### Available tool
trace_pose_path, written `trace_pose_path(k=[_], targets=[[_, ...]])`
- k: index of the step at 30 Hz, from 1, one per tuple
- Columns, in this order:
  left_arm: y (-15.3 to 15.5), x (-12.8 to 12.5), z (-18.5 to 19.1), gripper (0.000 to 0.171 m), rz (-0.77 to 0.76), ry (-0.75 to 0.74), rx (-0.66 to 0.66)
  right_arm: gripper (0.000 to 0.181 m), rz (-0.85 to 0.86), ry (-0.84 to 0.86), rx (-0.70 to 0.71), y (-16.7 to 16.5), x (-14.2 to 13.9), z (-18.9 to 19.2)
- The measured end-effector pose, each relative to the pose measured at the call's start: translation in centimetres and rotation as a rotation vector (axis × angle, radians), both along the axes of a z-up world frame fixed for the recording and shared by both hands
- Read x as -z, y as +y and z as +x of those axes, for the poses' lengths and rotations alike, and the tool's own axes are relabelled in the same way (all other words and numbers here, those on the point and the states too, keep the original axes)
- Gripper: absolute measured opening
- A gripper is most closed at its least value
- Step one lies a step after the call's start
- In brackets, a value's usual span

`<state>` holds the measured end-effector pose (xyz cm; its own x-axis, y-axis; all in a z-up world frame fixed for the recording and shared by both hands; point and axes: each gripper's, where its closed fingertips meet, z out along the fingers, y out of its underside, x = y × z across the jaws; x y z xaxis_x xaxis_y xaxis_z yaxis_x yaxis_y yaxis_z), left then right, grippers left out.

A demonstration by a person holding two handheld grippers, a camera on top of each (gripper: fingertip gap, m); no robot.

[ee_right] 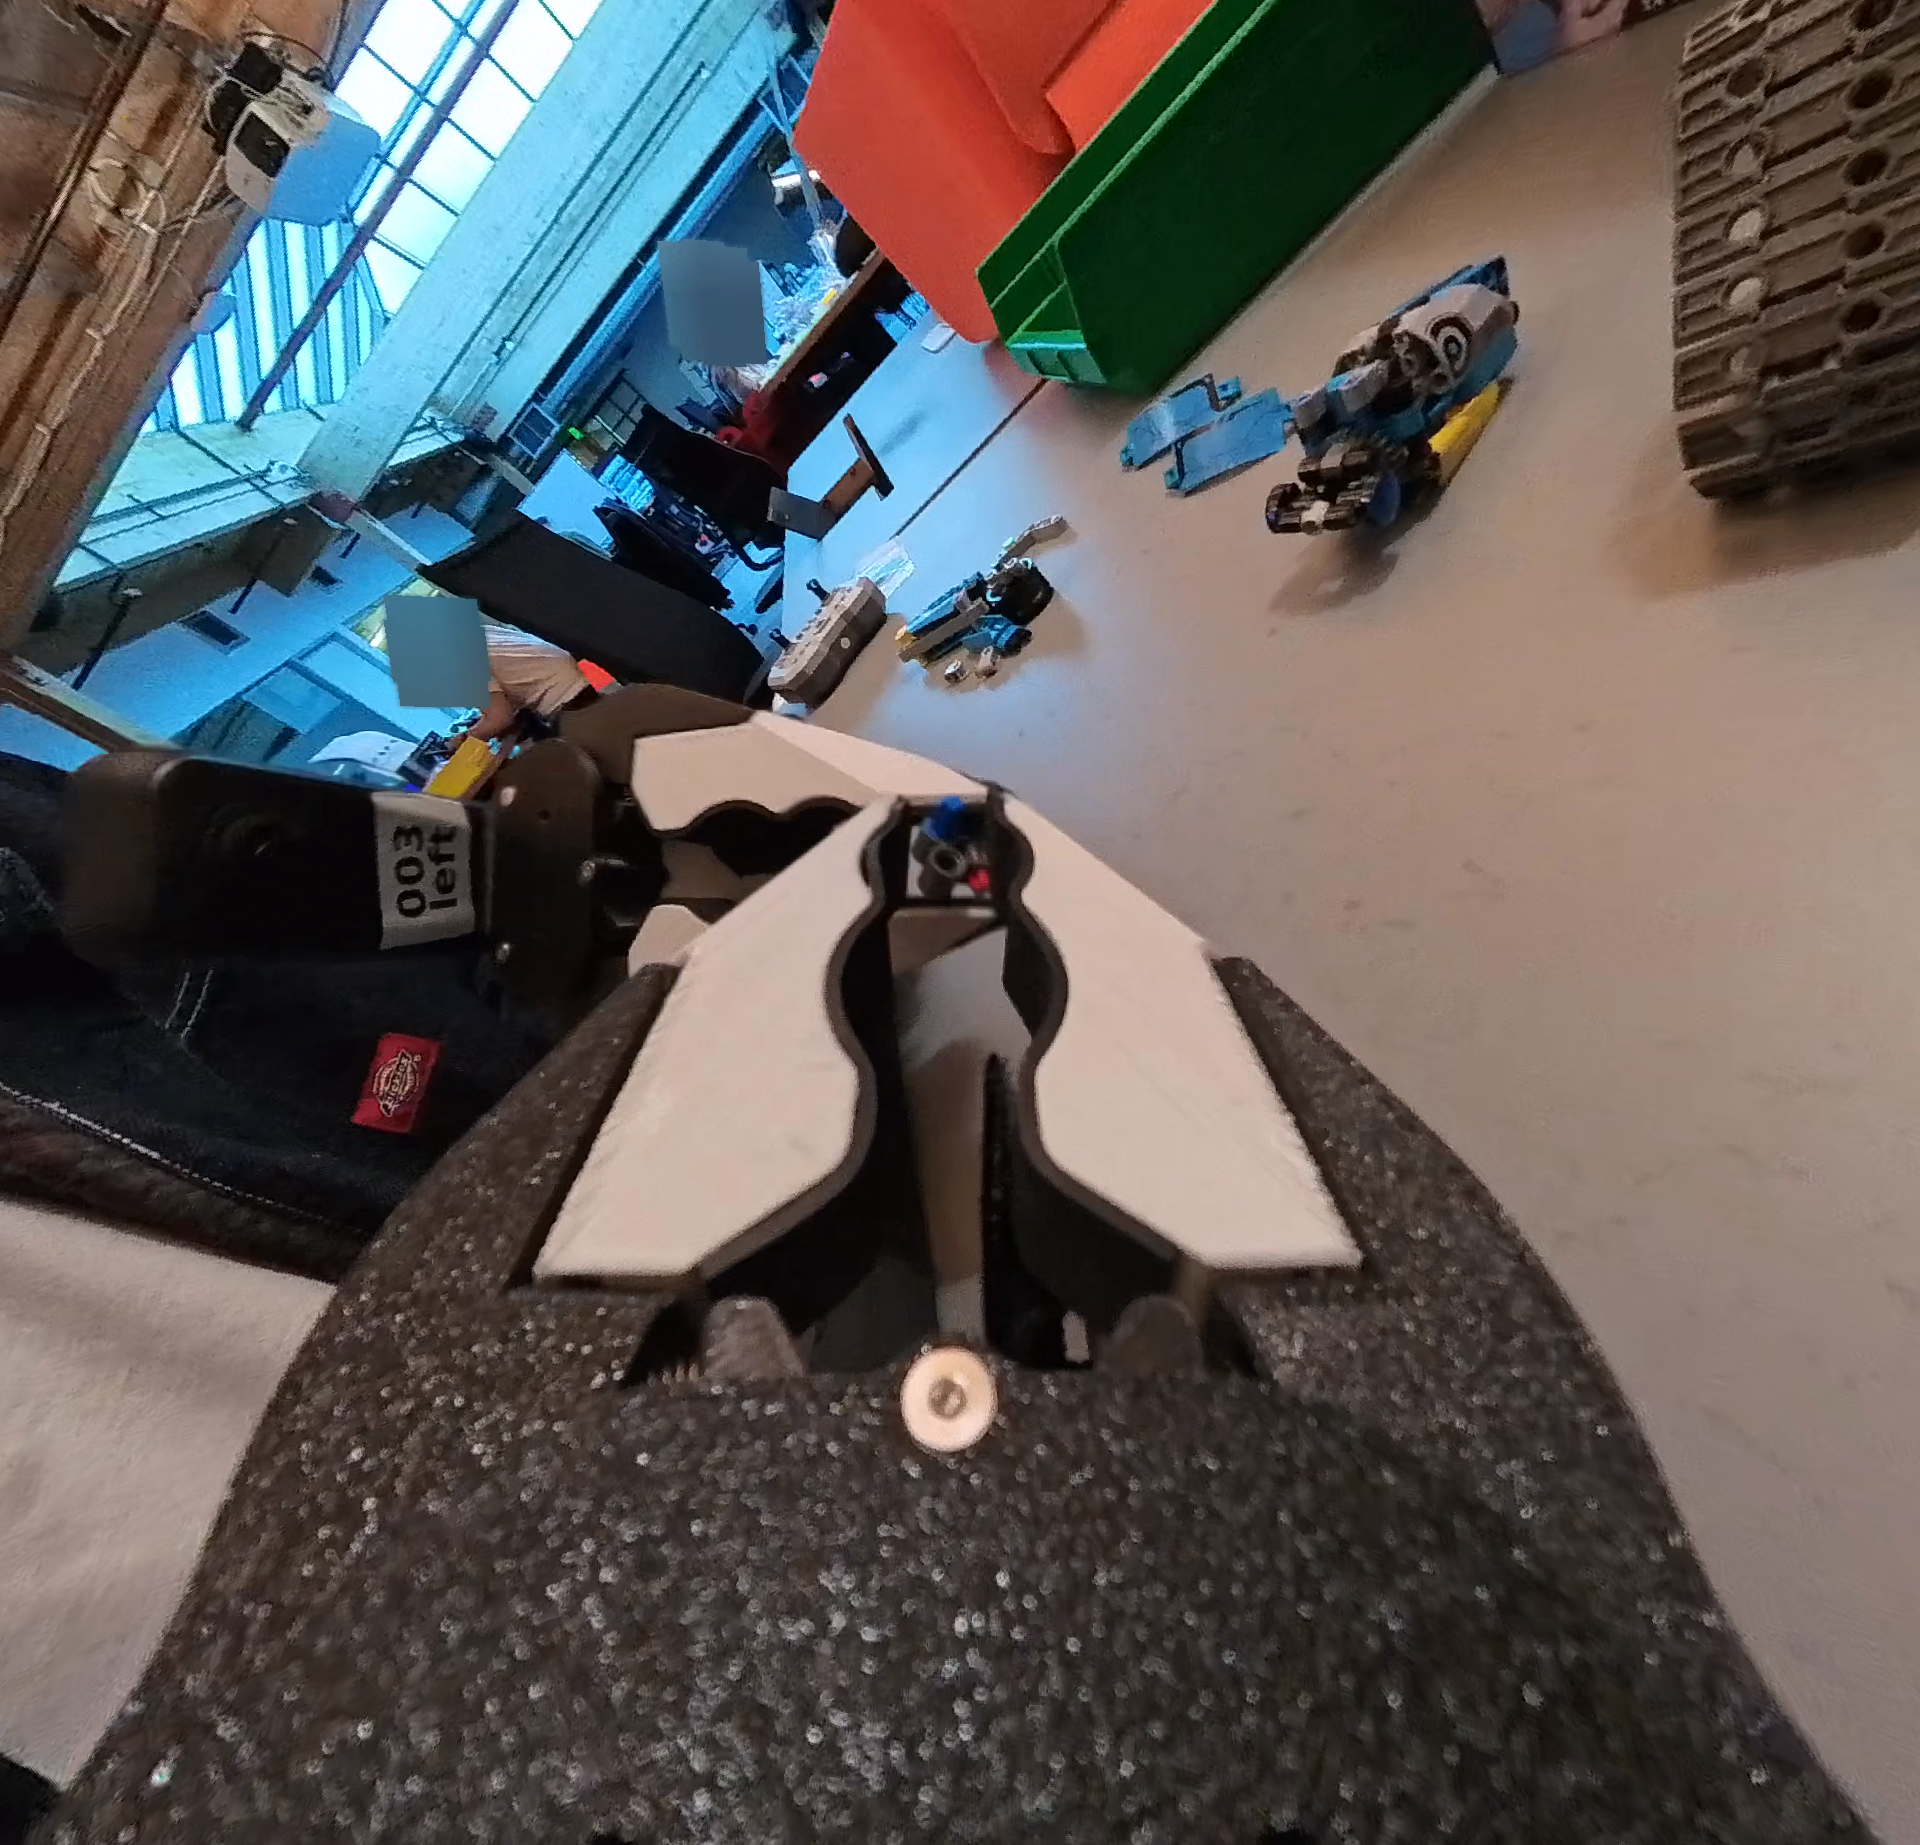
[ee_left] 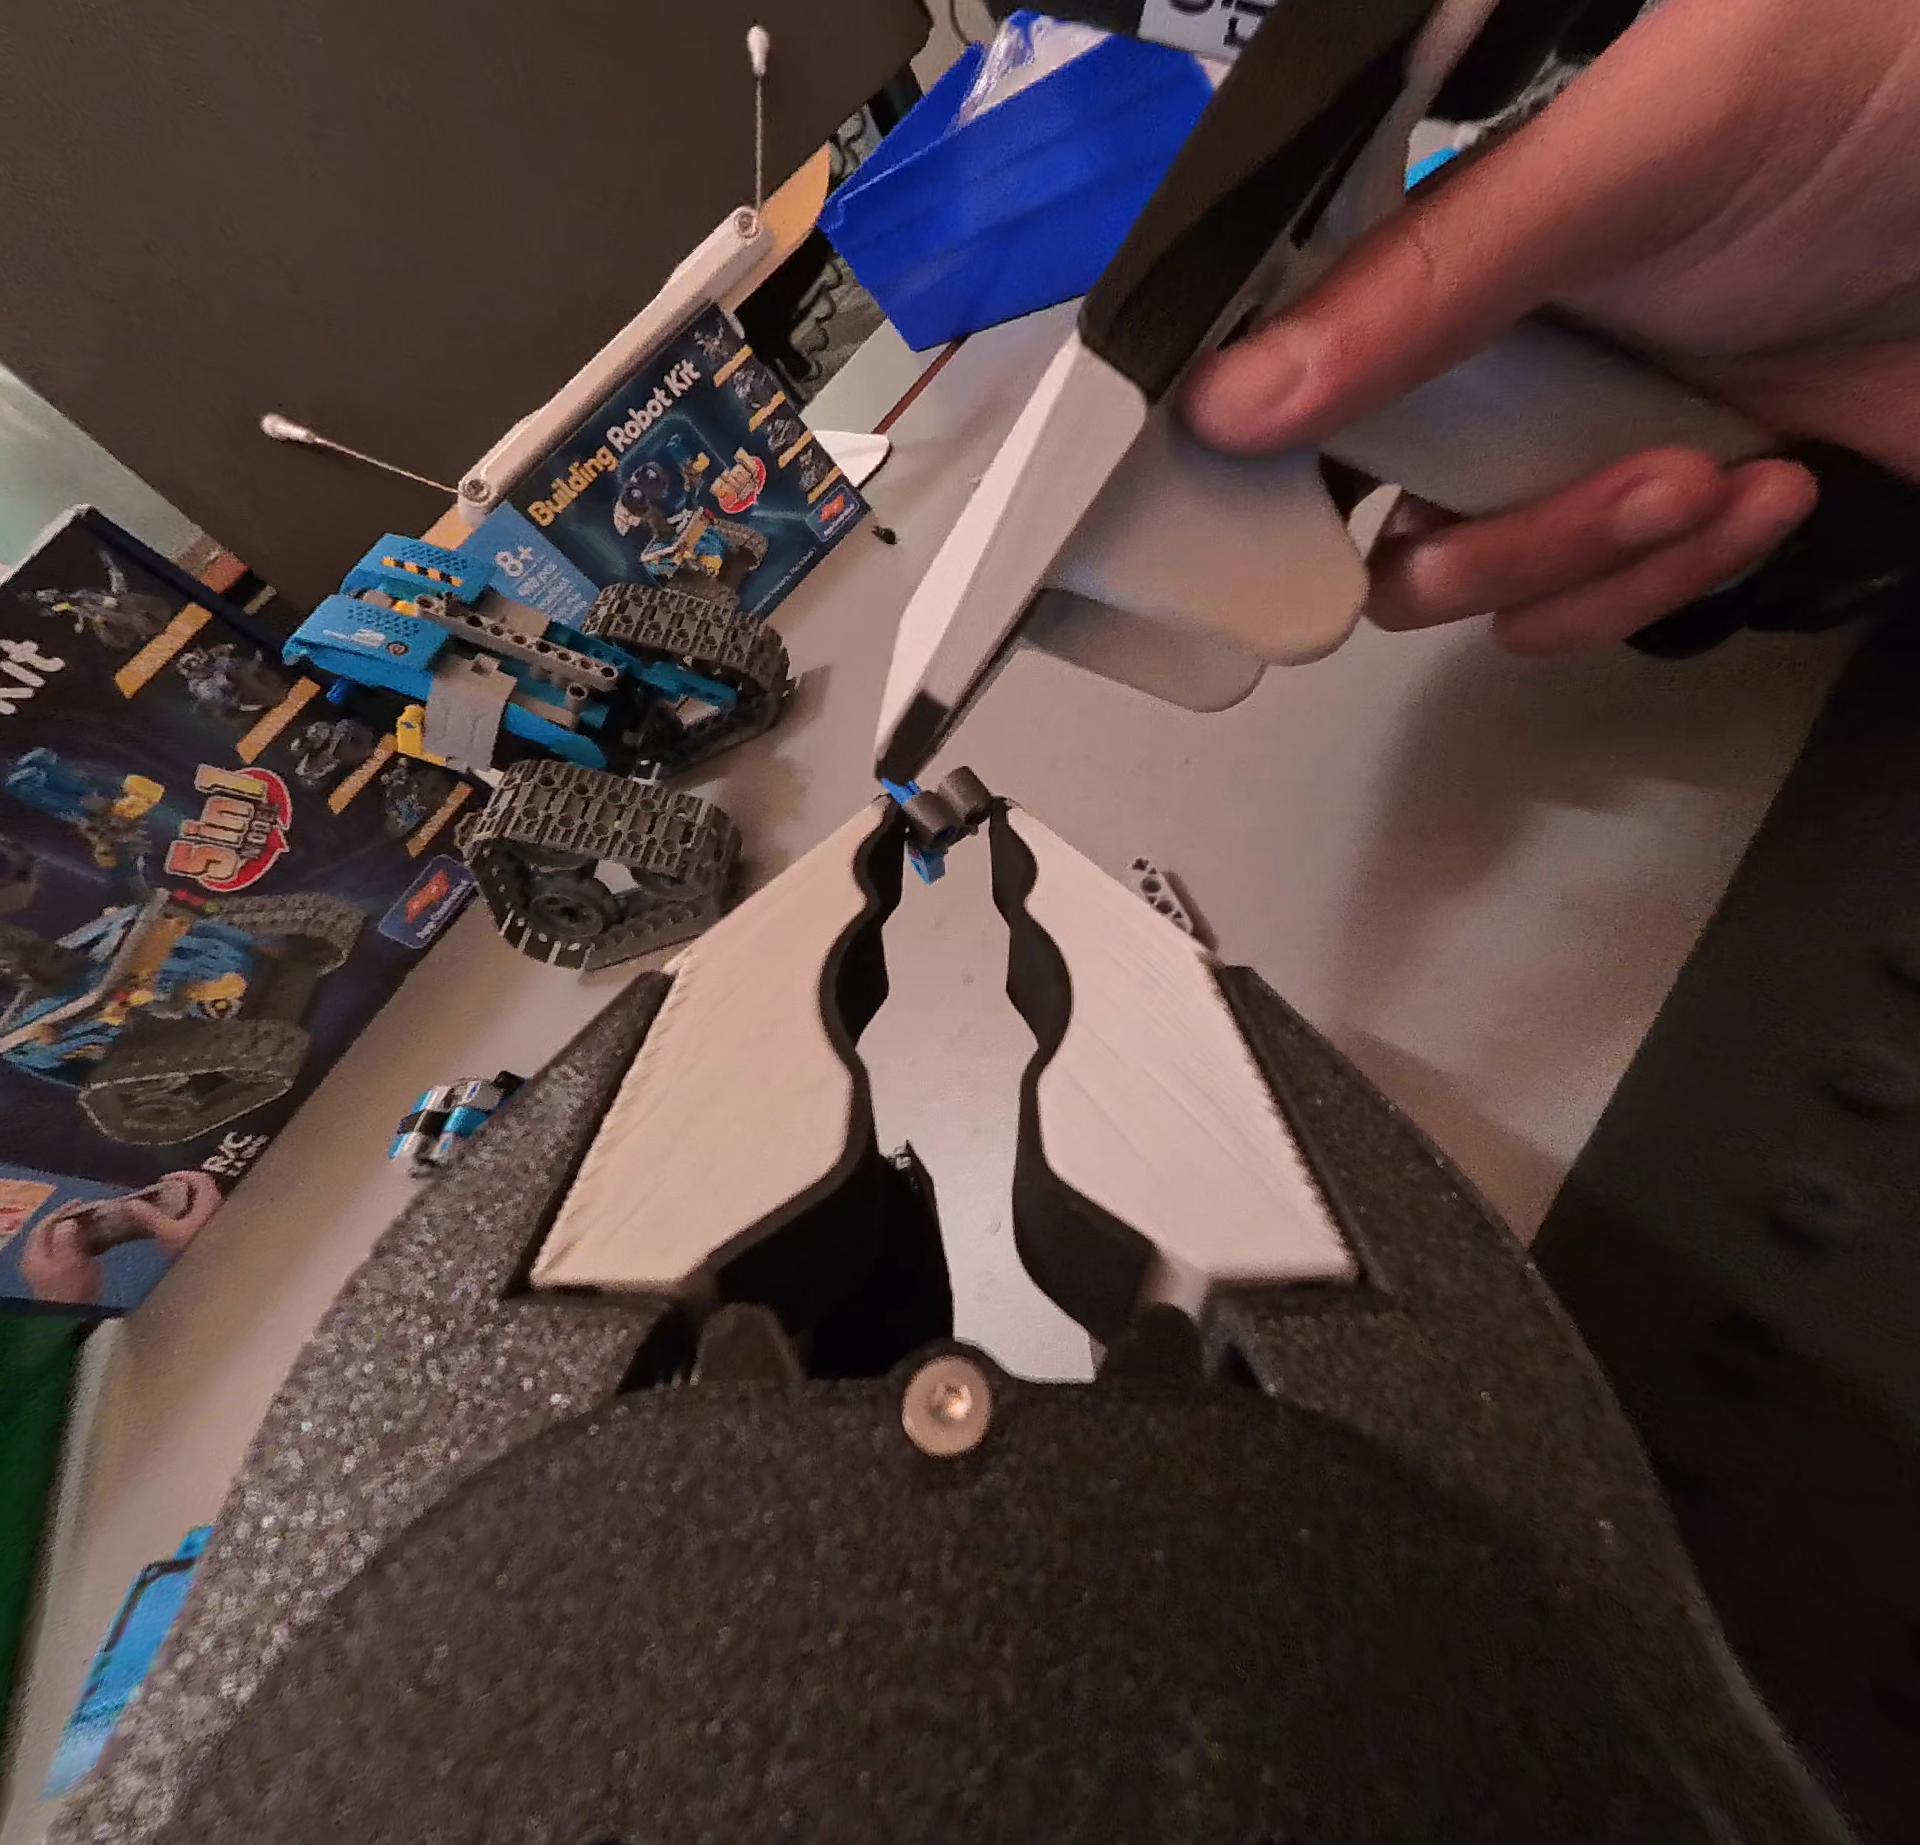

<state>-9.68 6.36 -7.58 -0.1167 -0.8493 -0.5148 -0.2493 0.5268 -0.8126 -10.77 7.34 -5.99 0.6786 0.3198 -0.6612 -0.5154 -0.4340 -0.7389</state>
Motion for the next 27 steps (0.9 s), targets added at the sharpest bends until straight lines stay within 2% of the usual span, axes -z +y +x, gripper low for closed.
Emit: trace_pose_path(k=[4, 6, 12, 16, 17, 18, 27], targets=[[0.7, 0.3, 0.1, 0.015, 0.056, 0.016, -0.049, 0.021, -0.072, 0.027, -0.020, 0.2, 1.7, -0.3], [0.5, 0.5, 0.1, 0.015, 0.095, 0.022, -0.043, 0.017, -0.036, 0.102, -0.044, 0.2, 0.9, -0.7], [0.9, 0.6, 0.2, 0.015, 0.267, 0.022, -0.096, 0.011, -0.030, 0.125, -0.045, 0.2, 0.9, -0.6], [1.0, 0.4, 0.1, 0.015, 0.404, 0.007, -0.118, 0.014, -0.013, 0.275, -0.078, 0.1, 0.3, -0.7], [0.9, 0.4, 0.1, 0.015, 0.442, 0.004, -0.122, 0.007, -0.025, 0.283, -0.077, 0.0, 0.6, -0.6], [0.9, 0.4, 0.1, 0.015, 0.462, 0.006, -0.125, 0.006, -0.026, 0.277, -0.079, 0.0, 0.7, -0.7], [0.4, -1.1, -0.2, 0.015, 0.472, -0.081, -0.123, 0.001, 0.043, 0.364, -0.103, -0.4, -0.6, -0.7]])
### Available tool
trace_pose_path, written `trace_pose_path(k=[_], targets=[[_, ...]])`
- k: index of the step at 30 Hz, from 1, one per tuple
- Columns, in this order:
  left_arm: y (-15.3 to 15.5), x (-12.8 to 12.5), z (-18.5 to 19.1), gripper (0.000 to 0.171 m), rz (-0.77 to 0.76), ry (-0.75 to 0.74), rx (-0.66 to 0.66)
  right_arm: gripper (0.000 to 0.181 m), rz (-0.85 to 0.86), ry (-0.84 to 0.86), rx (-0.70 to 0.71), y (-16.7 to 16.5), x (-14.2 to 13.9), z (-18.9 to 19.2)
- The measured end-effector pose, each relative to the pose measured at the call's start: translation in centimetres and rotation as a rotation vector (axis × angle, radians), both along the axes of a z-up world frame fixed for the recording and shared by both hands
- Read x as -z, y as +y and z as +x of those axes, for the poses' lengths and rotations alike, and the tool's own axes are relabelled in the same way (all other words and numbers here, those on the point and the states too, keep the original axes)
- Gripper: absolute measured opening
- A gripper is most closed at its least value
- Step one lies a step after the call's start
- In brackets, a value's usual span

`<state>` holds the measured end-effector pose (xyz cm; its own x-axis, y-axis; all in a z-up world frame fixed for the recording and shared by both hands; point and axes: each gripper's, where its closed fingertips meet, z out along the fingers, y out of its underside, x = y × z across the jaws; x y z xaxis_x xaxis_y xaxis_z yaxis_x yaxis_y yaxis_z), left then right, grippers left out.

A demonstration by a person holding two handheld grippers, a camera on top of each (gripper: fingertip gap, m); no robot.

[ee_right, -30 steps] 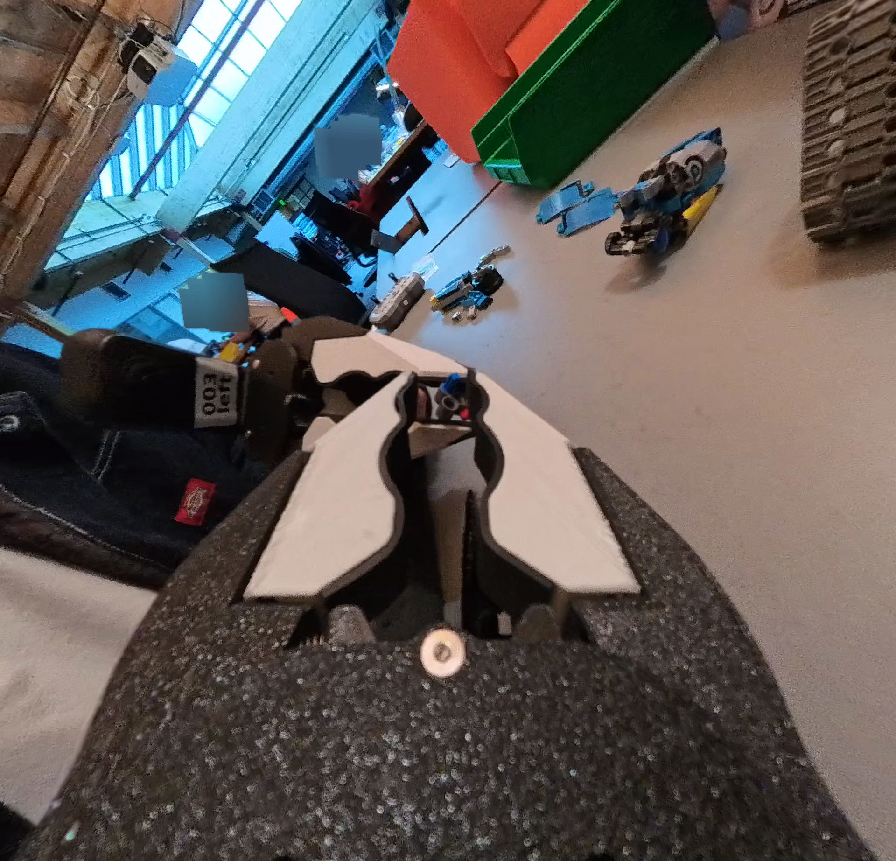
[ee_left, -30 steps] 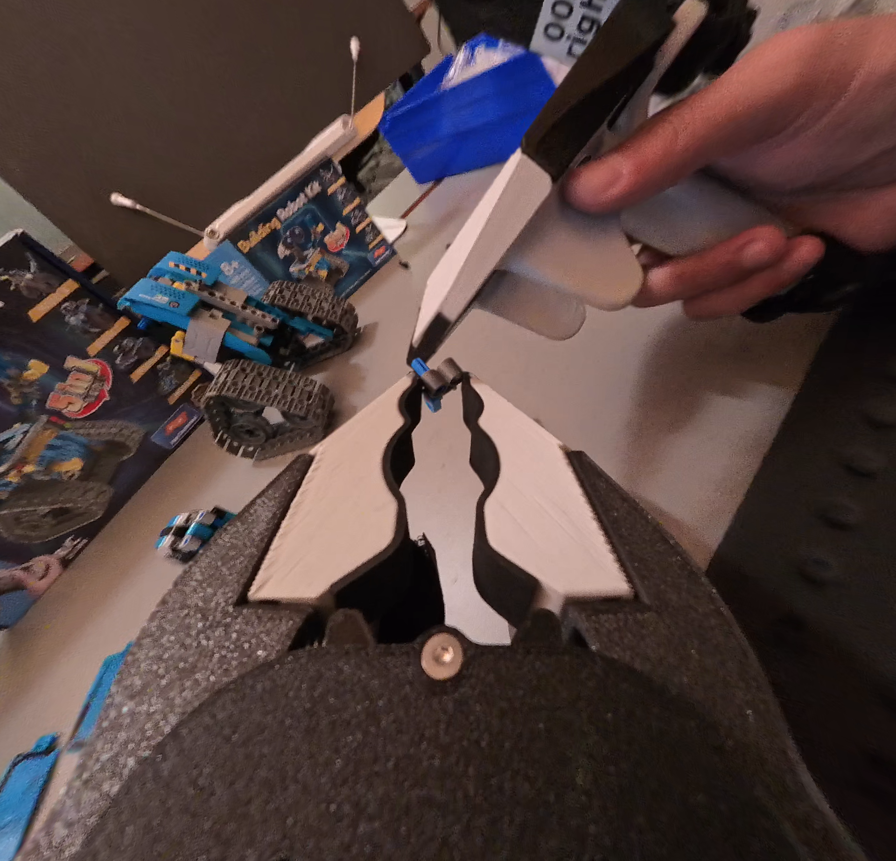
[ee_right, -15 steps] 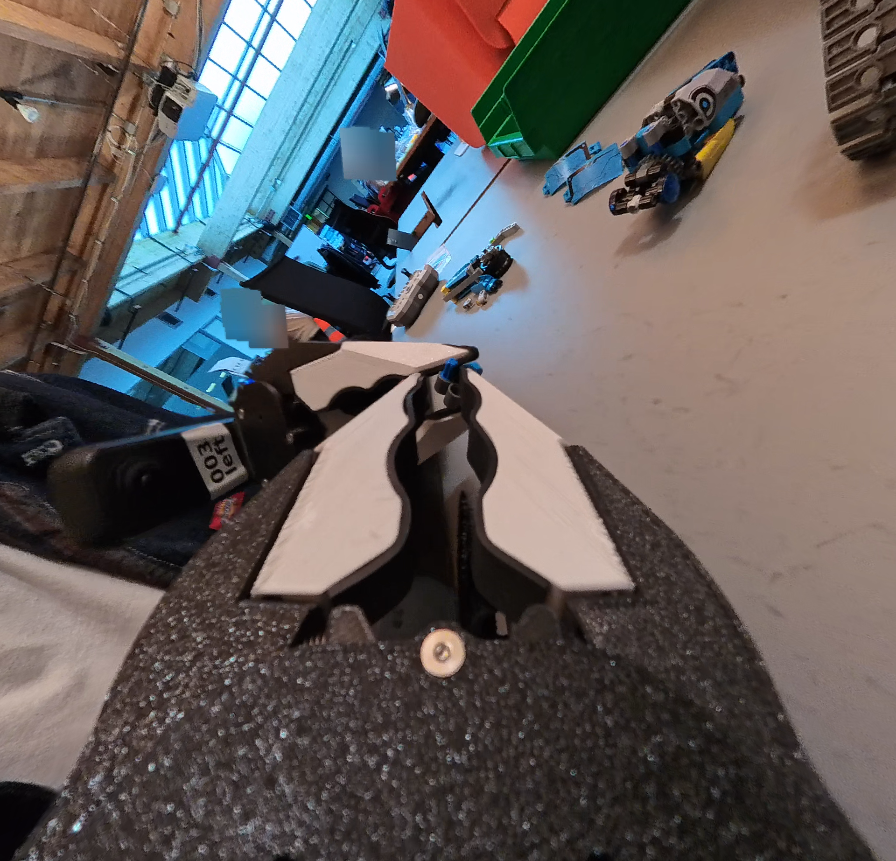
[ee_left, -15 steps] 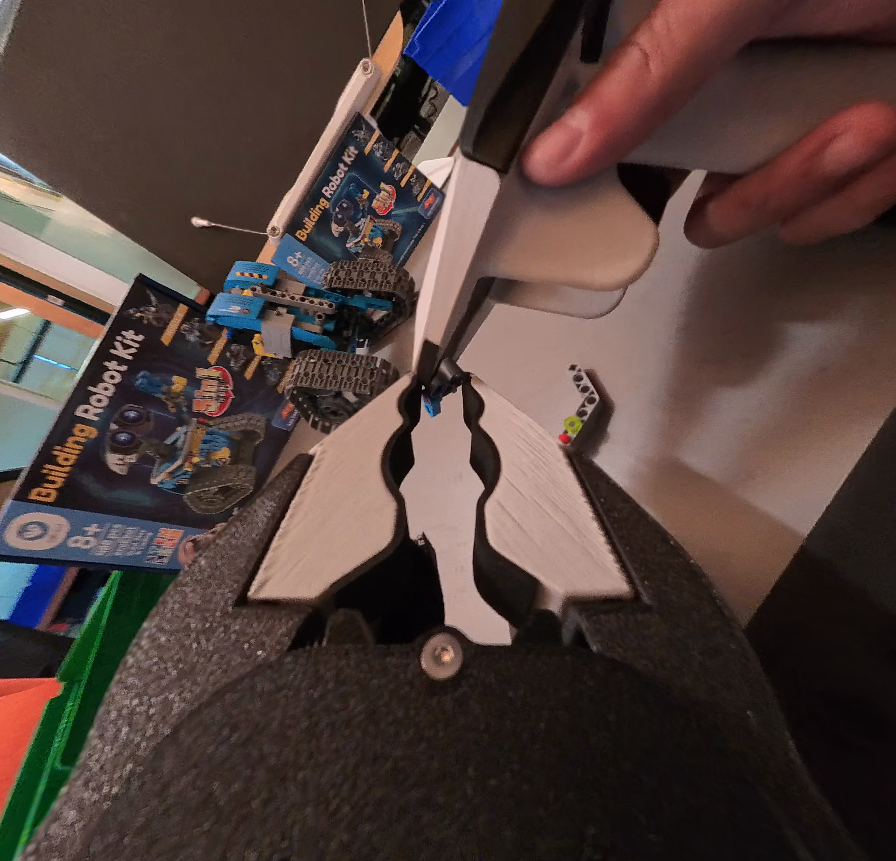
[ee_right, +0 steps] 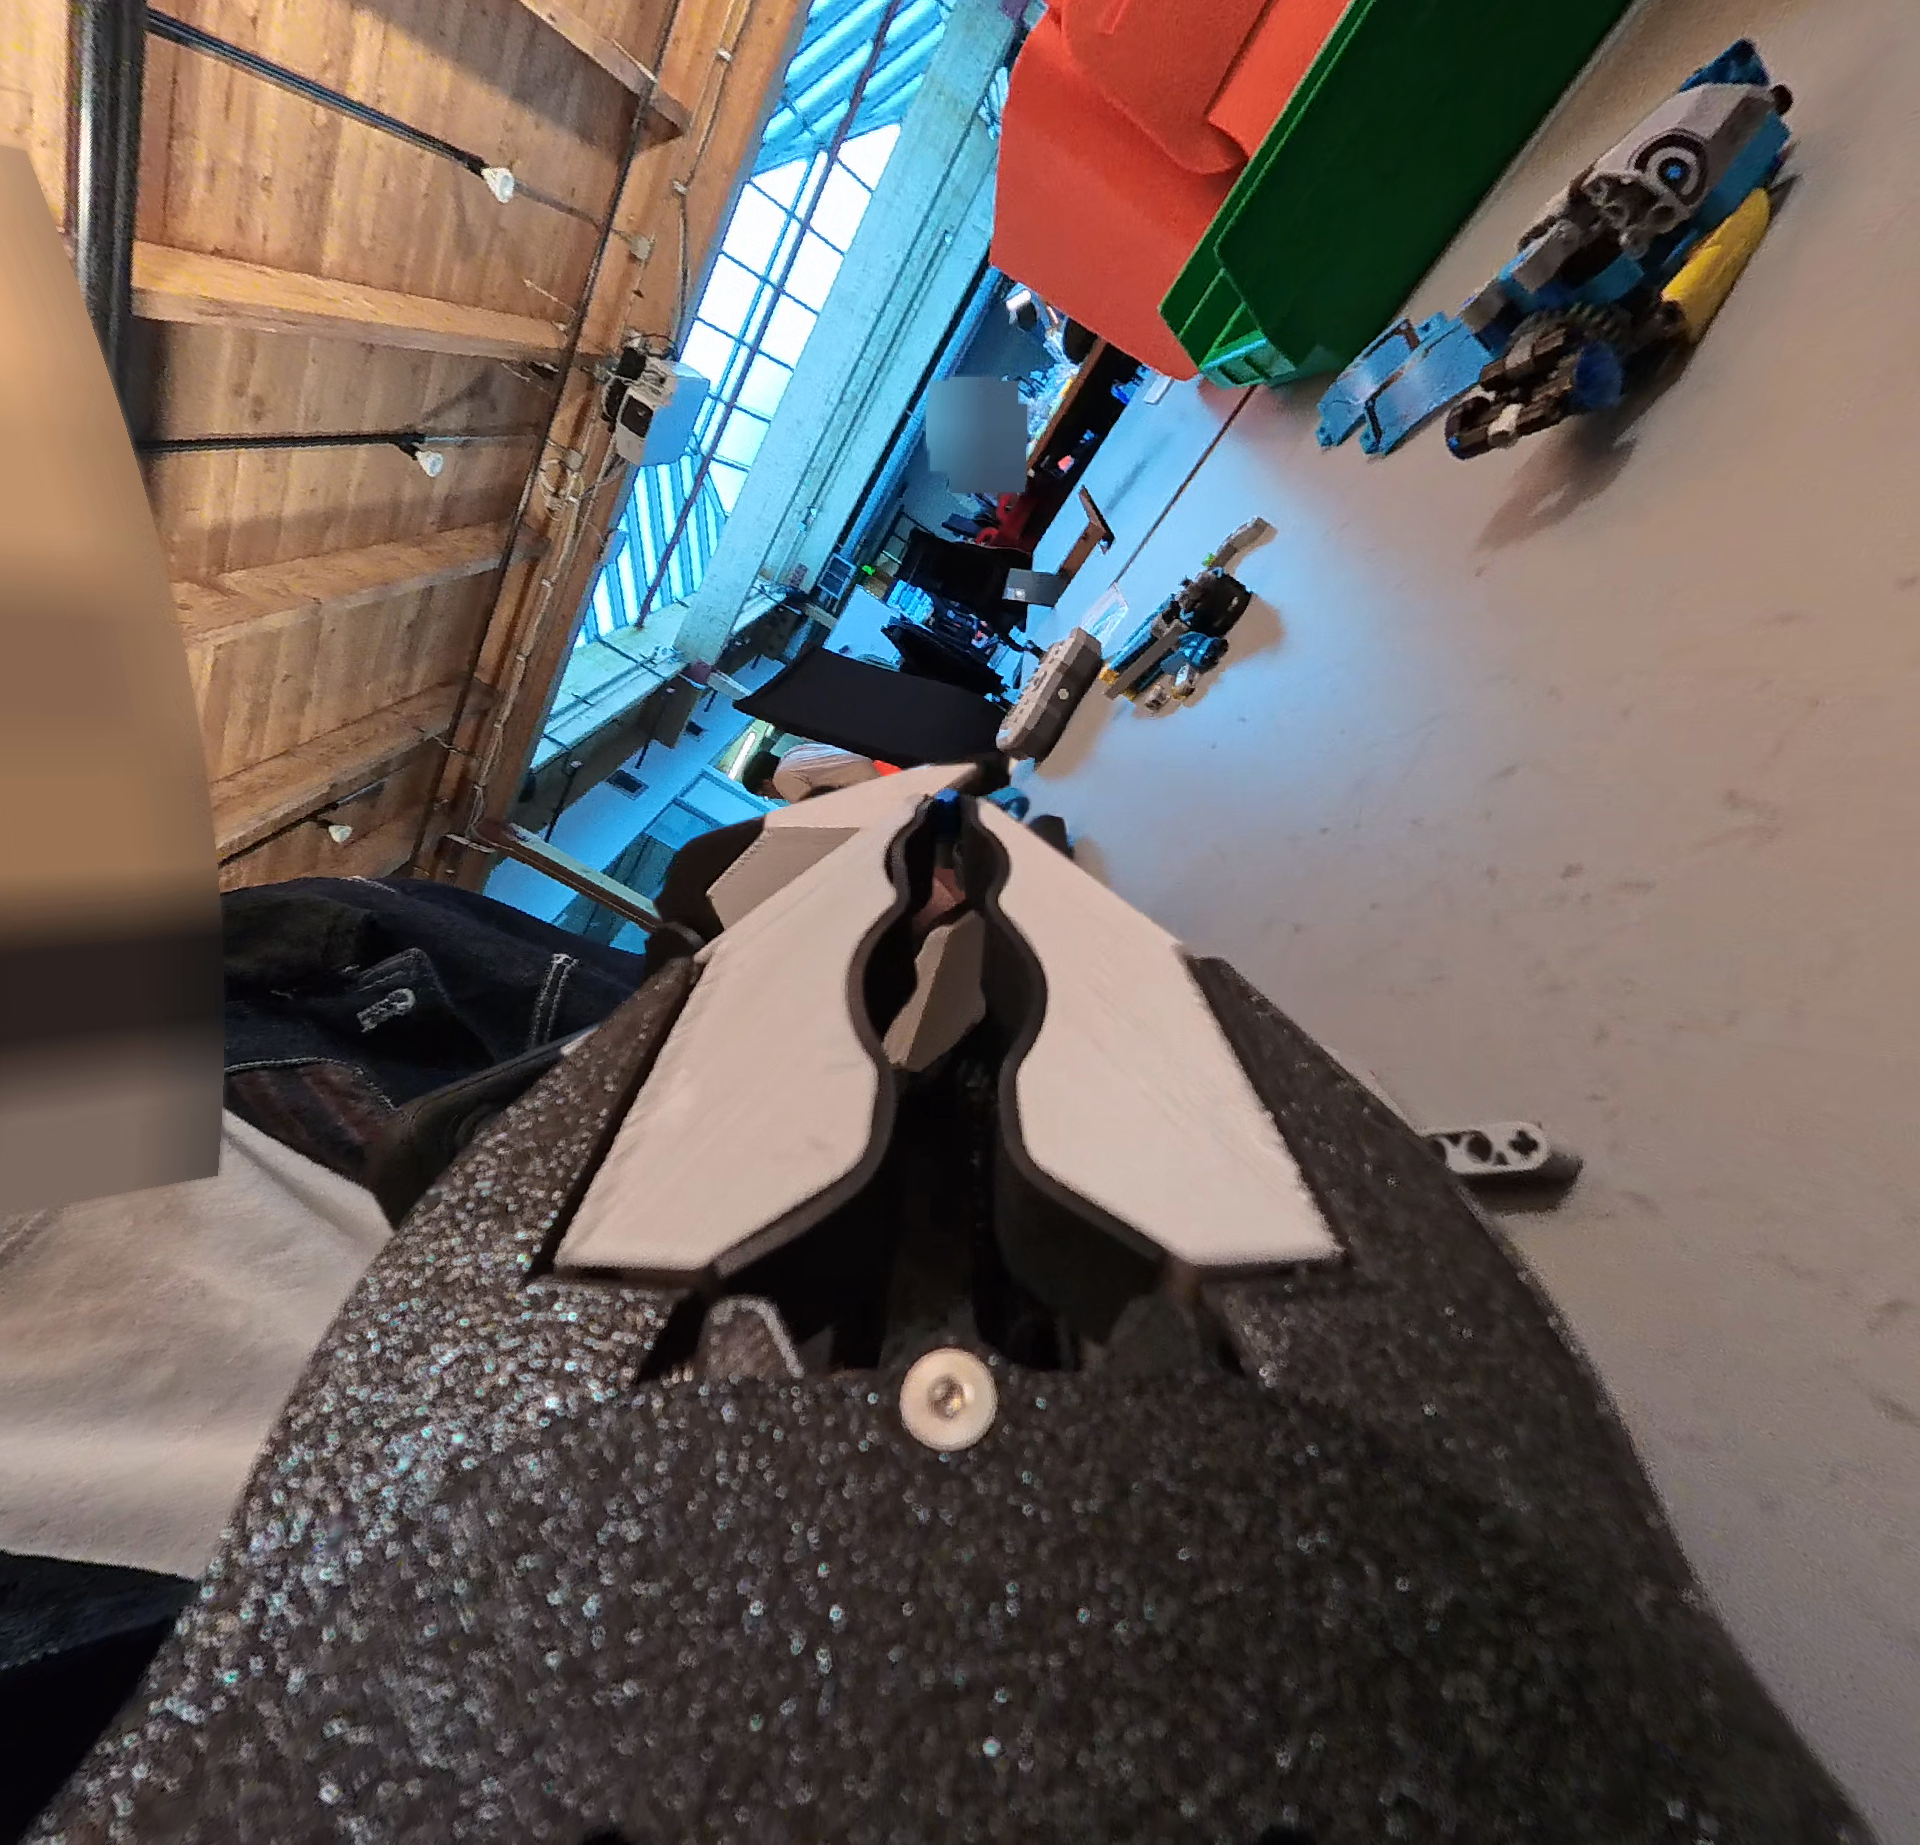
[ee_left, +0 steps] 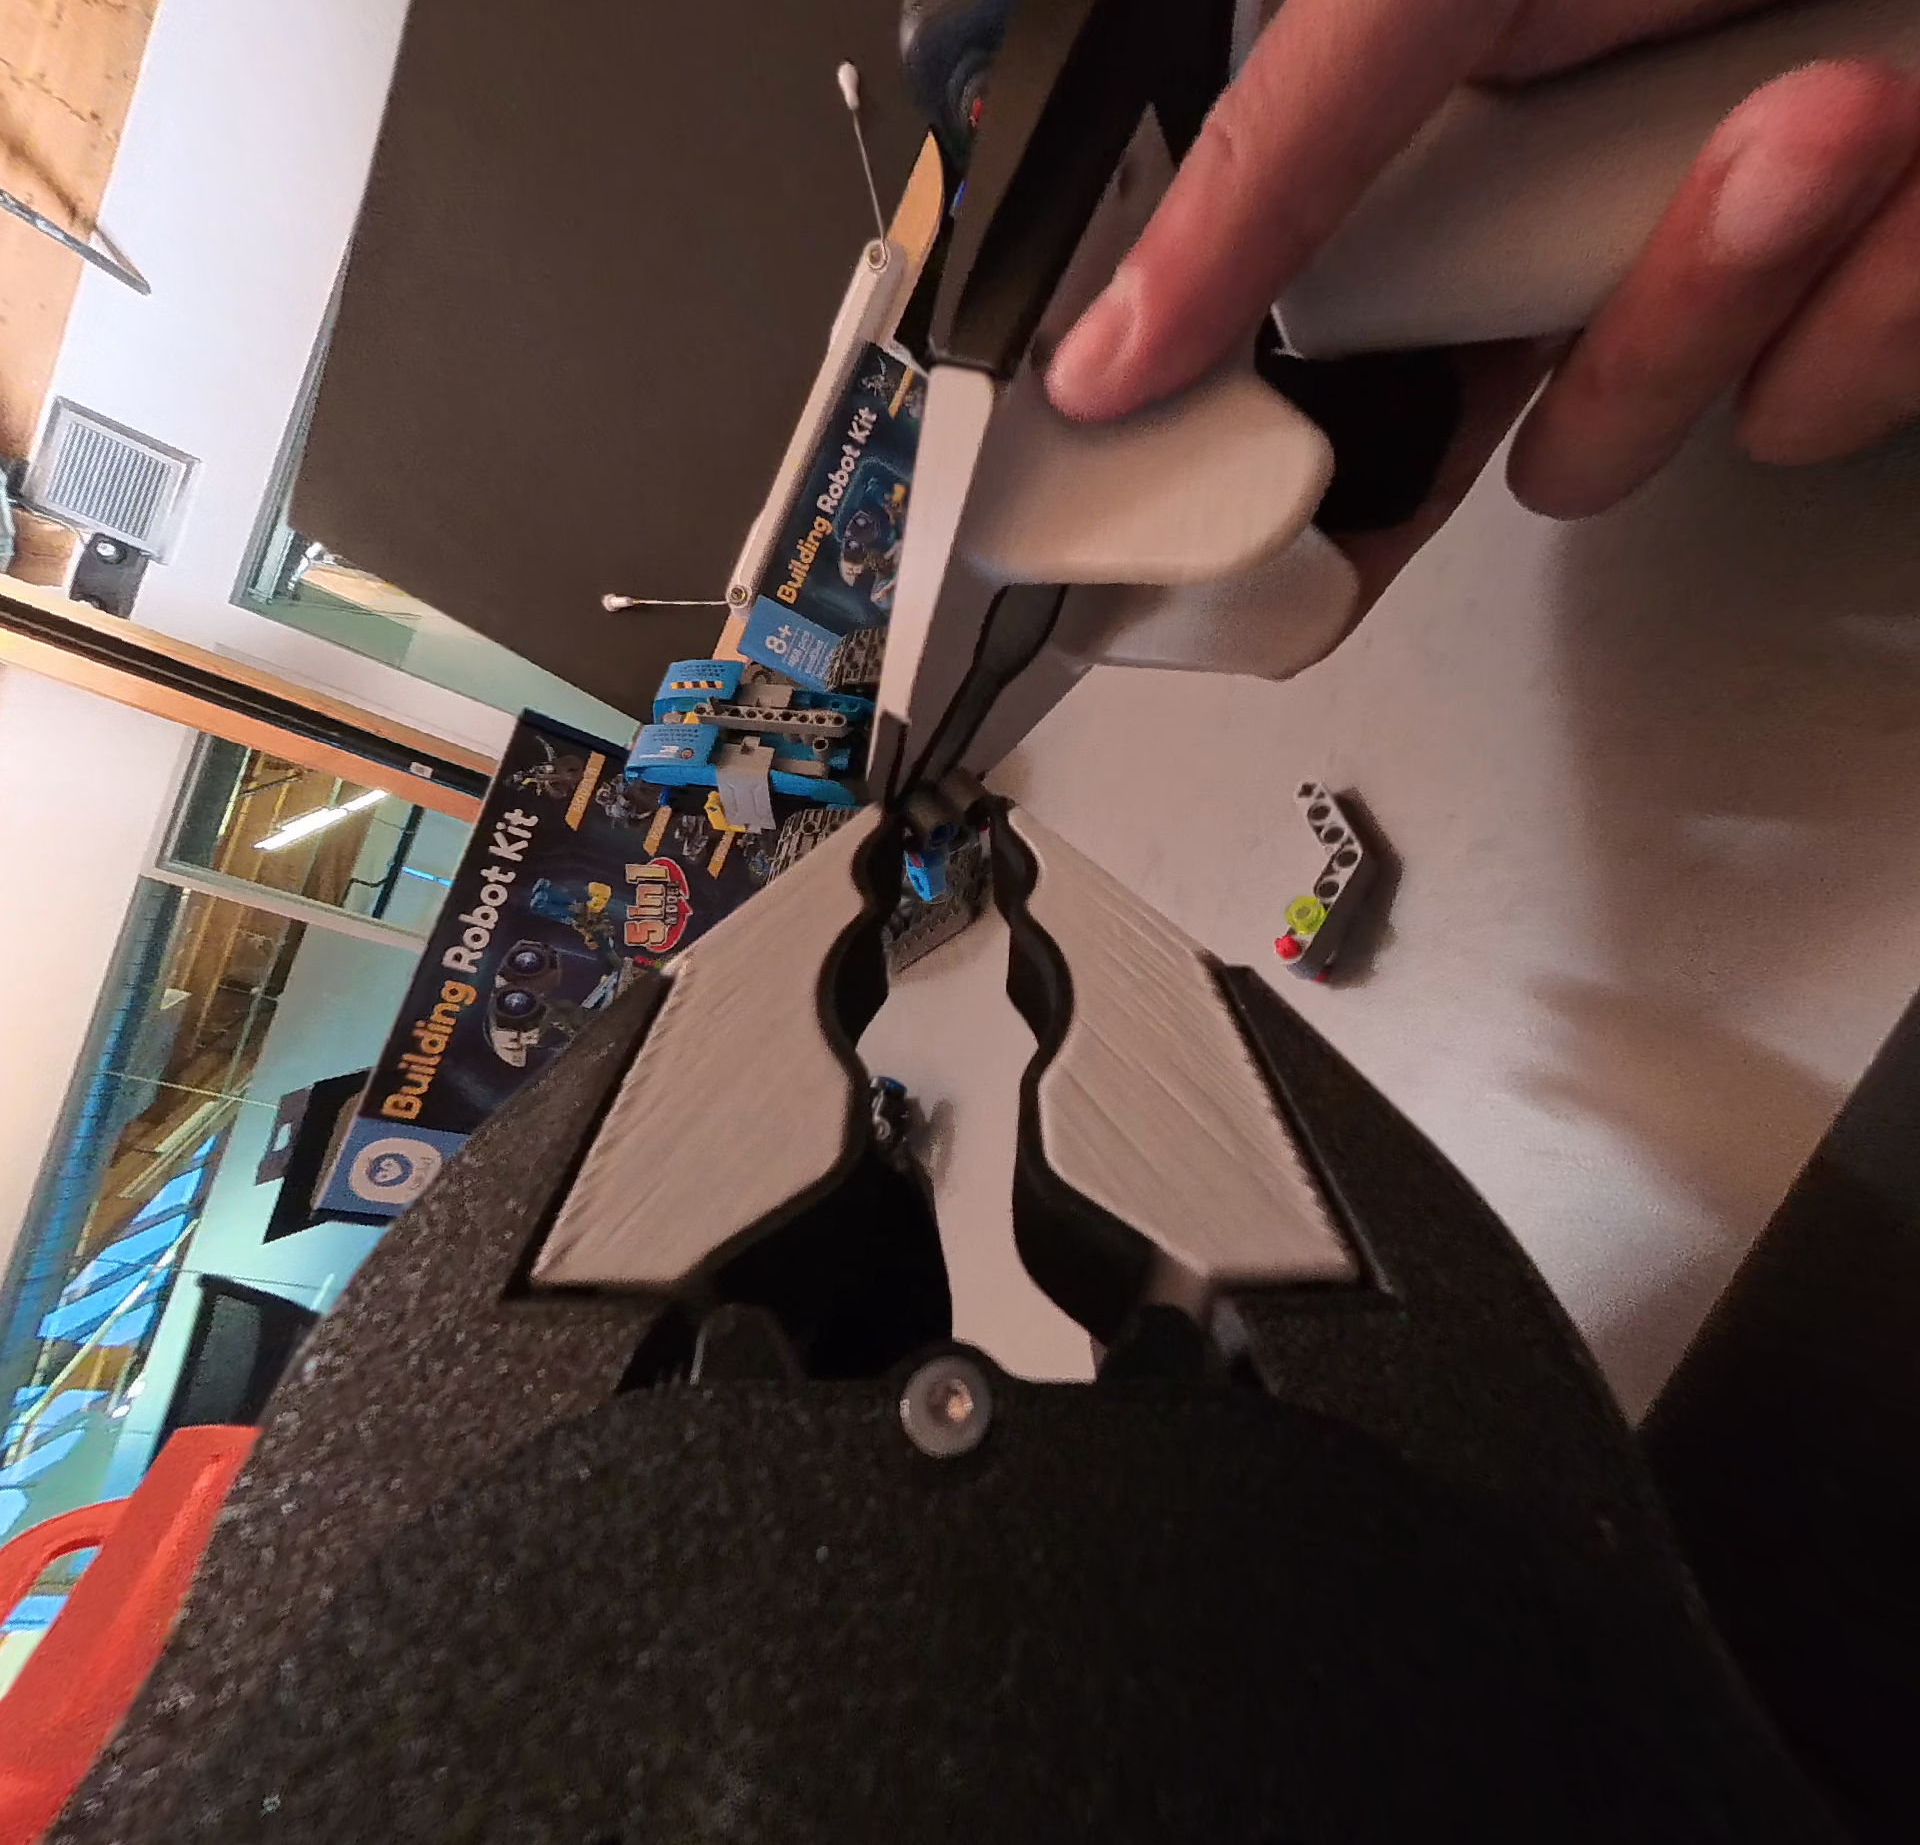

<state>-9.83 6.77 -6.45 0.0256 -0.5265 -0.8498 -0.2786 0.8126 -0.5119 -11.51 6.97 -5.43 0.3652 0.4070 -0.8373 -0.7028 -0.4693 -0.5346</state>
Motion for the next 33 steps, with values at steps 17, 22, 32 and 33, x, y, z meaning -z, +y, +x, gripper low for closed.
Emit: trace_pose_path(k=[17, 22, 32, 33], targets=[[0.3, -2.7, -1.0, 0.012, 0.039, -0.134, -0.024, 0.000, 0.106, 0.369, 0.074, 0.9, -2.4, 0.3], [-2.9, -3.5, -2.0, 0.012, 0.122, -0.205, 0.089, 0.000, 0.169, 0.306, 0.300, -1.4, -3.0, 8.7], [-4.4, -6.4, -3.9, 0.014, -1.337, -0.011, 0.818, 0.016, 0.384, -0.683, 0.101, -3.7, -4.4, 0.4], [-4.4, -6.9, -4.4, 0.013, -1.496, 0.031, 0.901, 0.016, 0.428, -0.753, 0.100, -3.9, -4.5, -0.3]])
